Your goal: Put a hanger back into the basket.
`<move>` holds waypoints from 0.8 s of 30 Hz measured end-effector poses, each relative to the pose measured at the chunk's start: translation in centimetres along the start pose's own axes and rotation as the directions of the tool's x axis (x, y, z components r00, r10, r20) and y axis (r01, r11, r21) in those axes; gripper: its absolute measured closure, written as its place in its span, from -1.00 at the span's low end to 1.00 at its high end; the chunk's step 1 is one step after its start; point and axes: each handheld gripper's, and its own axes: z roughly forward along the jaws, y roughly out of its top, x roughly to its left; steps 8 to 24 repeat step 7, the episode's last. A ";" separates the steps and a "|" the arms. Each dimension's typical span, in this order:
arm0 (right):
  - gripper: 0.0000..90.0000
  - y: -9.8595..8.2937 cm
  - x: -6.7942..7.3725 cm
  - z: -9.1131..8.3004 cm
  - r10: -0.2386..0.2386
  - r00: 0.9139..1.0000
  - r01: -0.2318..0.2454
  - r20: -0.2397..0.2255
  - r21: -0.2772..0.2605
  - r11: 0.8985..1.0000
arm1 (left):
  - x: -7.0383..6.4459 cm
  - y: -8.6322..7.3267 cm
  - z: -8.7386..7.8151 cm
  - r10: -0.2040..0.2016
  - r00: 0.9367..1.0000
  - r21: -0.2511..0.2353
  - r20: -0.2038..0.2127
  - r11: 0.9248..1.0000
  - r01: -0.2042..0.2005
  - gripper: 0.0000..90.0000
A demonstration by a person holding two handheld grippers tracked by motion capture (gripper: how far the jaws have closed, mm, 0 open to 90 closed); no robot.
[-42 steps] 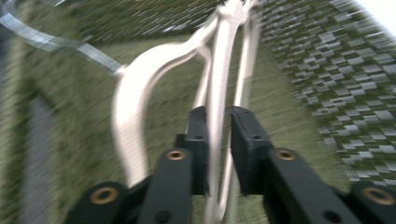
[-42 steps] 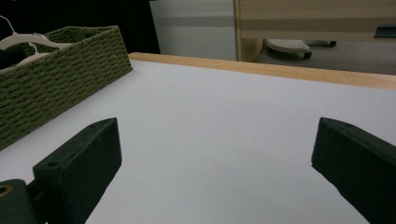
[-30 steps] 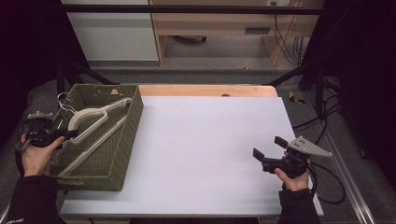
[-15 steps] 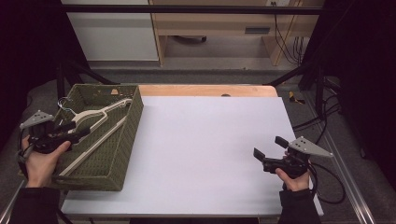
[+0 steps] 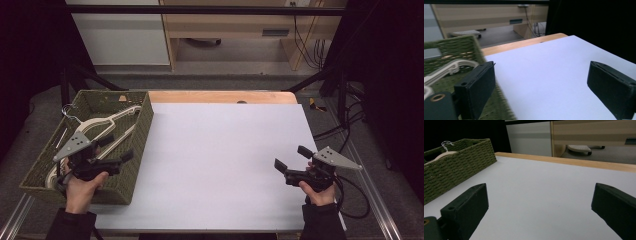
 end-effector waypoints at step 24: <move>-0.99 0.0 -0.1 -0.1 -0.012 1.000 0.012 -0.018 0.005 1.000 | -0.8 -0.5 0.5 -0.004 1.000 -0.009 0.020 1.000 0.005 -0.83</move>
